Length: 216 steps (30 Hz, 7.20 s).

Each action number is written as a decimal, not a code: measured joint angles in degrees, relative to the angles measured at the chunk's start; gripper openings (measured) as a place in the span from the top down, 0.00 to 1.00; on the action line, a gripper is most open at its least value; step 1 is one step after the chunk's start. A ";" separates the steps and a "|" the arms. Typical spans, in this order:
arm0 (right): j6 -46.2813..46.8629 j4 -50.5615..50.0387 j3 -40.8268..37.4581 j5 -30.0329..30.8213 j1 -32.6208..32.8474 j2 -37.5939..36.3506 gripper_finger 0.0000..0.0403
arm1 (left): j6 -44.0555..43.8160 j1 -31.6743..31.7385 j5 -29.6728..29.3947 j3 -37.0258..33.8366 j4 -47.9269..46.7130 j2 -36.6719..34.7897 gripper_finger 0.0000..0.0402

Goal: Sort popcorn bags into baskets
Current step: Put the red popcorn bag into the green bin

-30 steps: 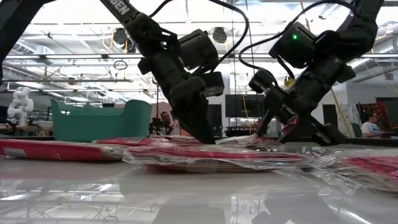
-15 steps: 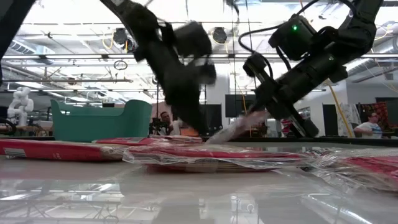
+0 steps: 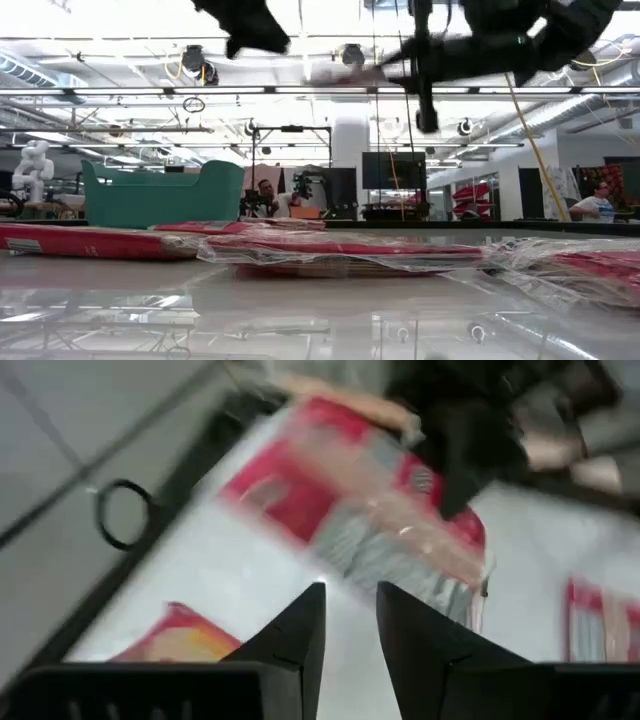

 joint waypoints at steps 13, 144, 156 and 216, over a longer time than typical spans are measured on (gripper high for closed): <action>-63.40 -5.34 10.86 -4.76 -2.39 -3.96 0.98 | -24.40 11.54 7.34 0.04 -1.70 -11.27 0.76; 0.58 -6.96 45.69 2.33 -14.07 20.47 0.68 | -34.17 18.82 5.85 0.05 43.95 3.39 0.91; 1.50 -9.65 45.69 -12.77 -20.35 20.47 0.95 | -37.12 19.27 6.33 0.08 45.60 6.18 0.80; -14.56 -51.54 45.62 -57.84 -18.13 19.05 0.97 | -24.76 17.13 46.04 0.01 7.11 5.14 0.64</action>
